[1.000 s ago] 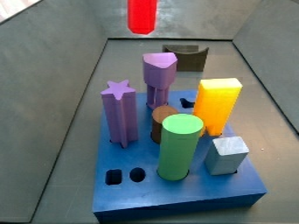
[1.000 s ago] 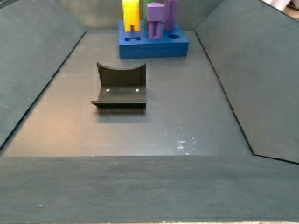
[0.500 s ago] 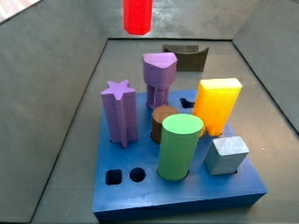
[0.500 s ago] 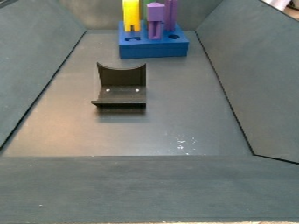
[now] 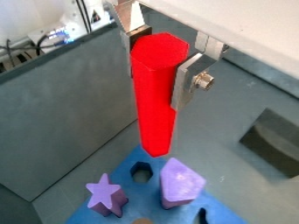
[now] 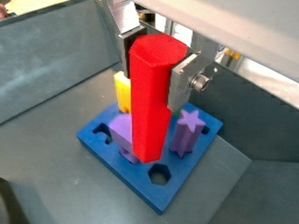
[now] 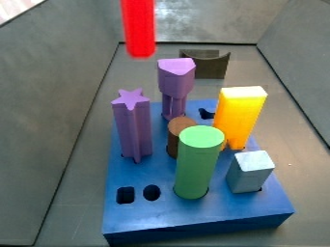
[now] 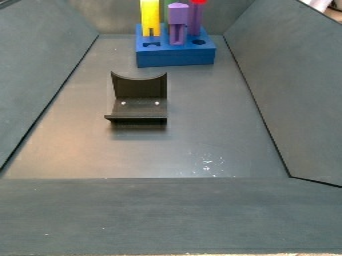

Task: Pick up the hexagon object. Move up. Place the hexagon object on the fixture. Regrasp the hexagon object. Move to above the board. Insert the hexagon object.
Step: Insert the hexagon object.

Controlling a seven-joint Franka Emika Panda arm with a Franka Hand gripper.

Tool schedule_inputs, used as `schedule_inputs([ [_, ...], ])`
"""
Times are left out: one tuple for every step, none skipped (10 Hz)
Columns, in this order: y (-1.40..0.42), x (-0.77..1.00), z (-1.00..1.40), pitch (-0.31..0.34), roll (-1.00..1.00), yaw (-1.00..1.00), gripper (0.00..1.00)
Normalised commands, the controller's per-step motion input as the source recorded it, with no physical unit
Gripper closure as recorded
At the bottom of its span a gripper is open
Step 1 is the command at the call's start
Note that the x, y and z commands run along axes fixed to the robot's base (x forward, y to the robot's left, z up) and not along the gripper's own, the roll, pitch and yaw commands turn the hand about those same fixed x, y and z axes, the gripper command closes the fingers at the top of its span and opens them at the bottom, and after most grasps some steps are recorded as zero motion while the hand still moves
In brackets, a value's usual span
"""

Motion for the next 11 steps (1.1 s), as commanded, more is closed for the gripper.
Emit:
schedule_inputs([
  [-0.16,-0.18,-0.93,-0.1,-0.04,0.0,1.0],
  [-0.15,-0.03,-1.0,-0.059,-0.04,-0.03,1.0],
  [-0.13,0.0,-1.0,-0.034,-0.03,-0.05,1.0],
  [-0.11,0.0,-1.0,-0.043,-0.06,0.0,1.0],
  [-0.2,0.03,-0.88,-0.037,-0.06,0.0,1.0],
  [-0.2,0.09,-0.6,0.0,-0.02,-0.39,1.0],
  [-0.19,0.08,-0.34,0.059,0.03,-0.57,1.0],
  [-0.06,0.15,-0.32,0.1,0.01,-0.67,1.0],
  [0.0,0.17,-0.36,0.141,0.09,-0.61,1.0],
  [0.0,0.12,-0.39,0.131,0.1,-0.56,1.0],
  [0.0,0.01,-0.15,0.084,0.0,-0.24,1.0],
])
